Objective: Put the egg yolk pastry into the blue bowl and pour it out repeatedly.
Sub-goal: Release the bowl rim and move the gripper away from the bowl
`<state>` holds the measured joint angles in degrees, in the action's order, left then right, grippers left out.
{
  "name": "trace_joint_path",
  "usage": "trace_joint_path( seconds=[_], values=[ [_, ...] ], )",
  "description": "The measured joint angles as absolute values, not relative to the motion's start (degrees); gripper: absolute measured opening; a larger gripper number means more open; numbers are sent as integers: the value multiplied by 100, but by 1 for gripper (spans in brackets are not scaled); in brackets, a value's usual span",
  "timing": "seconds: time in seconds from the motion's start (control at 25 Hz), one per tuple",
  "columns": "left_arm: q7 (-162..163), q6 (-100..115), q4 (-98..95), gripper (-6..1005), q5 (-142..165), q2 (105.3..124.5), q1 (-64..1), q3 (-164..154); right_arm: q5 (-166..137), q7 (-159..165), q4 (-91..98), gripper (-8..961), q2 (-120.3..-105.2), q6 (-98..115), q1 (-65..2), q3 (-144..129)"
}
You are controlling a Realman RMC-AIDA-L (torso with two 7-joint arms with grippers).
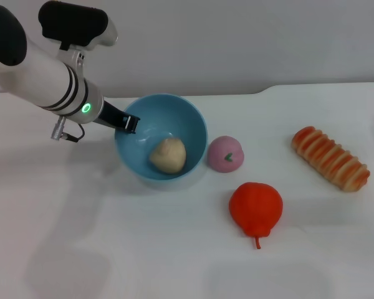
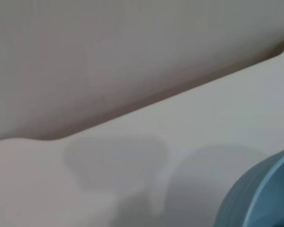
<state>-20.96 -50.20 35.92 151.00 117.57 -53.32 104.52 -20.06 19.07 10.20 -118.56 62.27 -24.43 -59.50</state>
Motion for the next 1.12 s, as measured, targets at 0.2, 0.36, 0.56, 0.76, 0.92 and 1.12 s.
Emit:
trace_joint_path(
  seconds=[0.2, 0.36, 0.56, 0.76, 0.92, 1.12],
  values=[
    [-2031, -5025, 3576, -2, 15101, 11750, -5266, 10450, -2018, 1907, 1019, 508, -11856, 6224, -2443, -5950],
    [-2030, -5027, 3549, -2, 15100, 11750, -5260, 10450, -2031, 1907, 1019, 509, -11856, 6225, -2443, -5950],
    [-2030, -5022, 3432, -1, 15100, 11750, -5252, 10450, -2028, 1907, 1019, 508, -11856, 6230, -2441, -5950],
    [-1991, -5018, 3422, -1, 15100, 11752, -5234, 10450, -2026, 1907, 1019, 509, -11856, 6235, -2436, -5954],
    [-1969, -4944, 3338, -1, 15100, 11760, -5221, 10424, -2026, 1907, 1019, 509, -11859, 6244, -2423, -5958],
    [-1968, -4933, 3245, 46, 15099, 11760, -5247, 10419, -2023, 1907, 1011, 509, -11864, 6244, -2417, -5956]
  ],
)
